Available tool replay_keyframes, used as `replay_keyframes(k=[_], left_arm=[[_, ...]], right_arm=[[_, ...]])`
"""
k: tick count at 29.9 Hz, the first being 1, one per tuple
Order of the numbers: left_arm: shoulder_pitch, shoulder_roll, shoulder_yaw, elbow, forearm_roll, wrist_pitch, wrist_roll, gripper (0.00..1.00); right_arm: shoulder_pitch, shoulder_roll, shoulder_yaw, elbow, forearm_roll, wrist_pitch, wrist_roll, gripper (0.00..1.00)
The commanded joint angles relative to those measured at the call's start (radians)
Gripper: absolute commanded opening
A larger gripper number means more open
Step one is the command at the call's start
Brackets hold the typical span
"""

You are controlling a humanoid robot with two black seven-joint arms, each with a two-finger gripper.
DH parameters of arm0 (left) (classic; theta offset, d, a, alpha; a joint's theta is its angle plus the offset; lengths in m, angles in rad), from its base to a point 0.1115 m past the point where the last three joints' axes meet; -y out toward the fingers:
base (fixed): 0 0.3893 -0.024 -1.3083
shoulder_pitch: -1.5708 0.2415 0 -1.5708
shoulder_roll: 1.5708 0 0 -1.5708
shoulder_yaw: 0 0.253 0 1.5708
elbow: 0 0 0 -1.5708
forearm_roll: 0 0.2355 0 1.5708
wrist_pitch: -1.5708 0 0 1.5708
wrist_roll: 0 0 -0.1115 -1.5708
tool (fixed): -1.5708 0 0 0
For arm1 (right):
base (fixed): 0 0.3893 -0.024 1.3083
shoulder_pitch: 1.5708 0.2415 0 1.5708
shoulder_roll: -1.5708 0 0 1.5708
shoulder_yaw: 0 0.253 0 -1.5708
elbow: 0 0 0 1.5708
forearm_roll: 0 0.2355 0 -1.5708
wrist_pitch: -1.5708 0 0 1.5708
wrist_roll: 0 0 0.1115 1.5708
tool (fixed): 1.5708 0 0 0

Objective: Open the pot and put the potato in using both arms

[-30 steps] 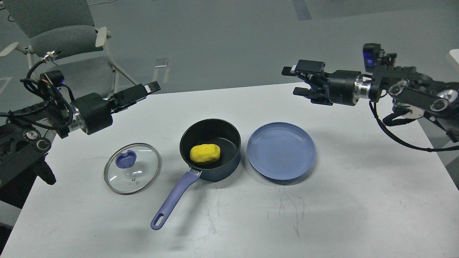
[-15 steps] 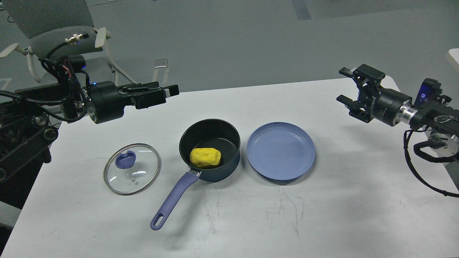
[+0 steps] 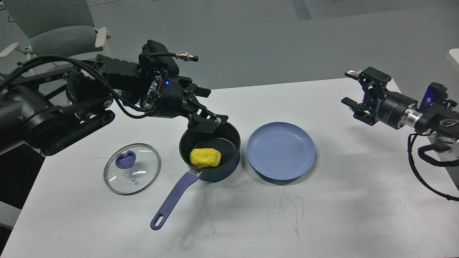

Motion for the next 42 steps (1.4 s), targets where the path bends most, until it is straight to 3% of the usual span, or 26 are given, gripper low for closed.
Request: replay_keyframes(k=[1,9,13,21,27,33,42], left_arm=[[0.008,0.019,-0.005,0.006,-0.104,0.0,0.0,0.96],[0.057,0.121,-0.009,0.009,-0.676,0.021,0.0,0.96],[0.149,0.145,-0.052,0.009,-0.87,0.085,0.0,0.96],[0.339,0.131,-0.244,0.014,-1.101,0.122,0.0,0.96],[0.423,0.114,-0.314,0.025,-1.298,0.125,0.0,0.96],[0.497,0.073,-0.406,0.038,-1.401,0.124,0.0,0.96],[0.529,0.043,-0.417,0.075,-1.405,0.119,0.0,0.96]], right_arm=[[-0.004,0.001,0.051,0.008,0.001,0.0,0.0,0.96],[-0.001,0.006,0.068,0.017,0.001,0.0,0.0,1.0],[-0.001,0.012,0.11,0.019,0.006,0.0,0.0,1.0],[-0.001,0.029,0.145,0.019,0.05,0.0,0.0,1.0],[-0.002,0.039,0.173,0.019,0.104,0.0,0.0,1.0],[-0.004,0.048,0.191,0.017,0.112,0.0,0.0,1.0],[-0.021,0.053,0.211,0.015,0.112,0.0,0.0,1.0]])
